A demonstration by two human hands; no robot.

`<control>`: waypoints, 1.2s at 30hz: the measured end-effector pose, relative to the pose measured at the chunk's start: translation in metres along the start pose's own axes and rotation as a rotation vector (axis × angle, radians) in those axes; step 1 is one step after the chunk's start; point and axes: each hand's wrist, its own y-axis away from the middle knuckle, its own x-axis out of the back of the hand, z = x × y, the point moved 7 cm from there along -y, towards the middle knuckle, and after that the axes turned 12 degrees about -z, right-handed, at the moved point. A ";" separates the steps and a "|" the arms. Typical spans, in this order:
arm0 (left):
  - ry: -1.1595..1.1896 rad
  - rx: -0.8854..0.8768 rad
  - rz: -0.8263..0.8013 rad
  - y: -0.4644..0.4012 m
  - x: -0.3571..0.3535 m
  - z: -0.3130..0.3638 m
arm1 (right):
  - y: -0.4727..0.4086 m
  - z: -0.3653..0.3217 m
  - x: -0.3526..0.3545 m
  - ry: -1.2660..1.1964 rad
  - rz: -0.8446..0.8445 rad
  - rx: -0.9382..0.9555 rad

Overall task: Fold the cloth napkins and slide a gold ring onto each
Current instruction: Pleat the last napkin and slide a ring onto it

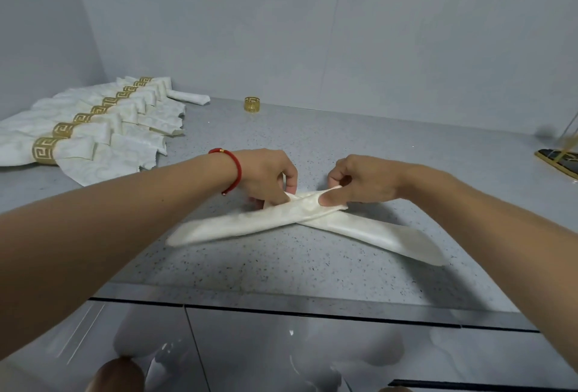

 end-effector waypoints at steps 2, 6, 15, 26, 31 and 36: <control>0.068 -0.002 -0.032 0.001 0.000 -0.002 | -0.002 0.002 -0.003 -0.012 0.014 0.004; 0.207 -0.011 -0.061 0.002 -0.001 -0.008 | -0.002 0.001 -0.004 -0.081 0.080 0.052; 0.128 0.017 -0.056 -0.009 -0.006 -0.011 | 0.019 -0.025 0.000 0.272 0.400 0.274; -0.142 0.006 0.243 -0.007 0.002 0.003 | 0.004 -0.020 -0.027 0.435 0.425 0.408; -0.074 -0.228 0.451 0.000 -0.003 0.010 | -0.003 -0.010 -0.010 0.239 0.401 0.385; -0.134 -0.186 0.458 -0.002 -0.003 0.013 | -0.008 -0.006 -0.004 0.164 0.399 0.340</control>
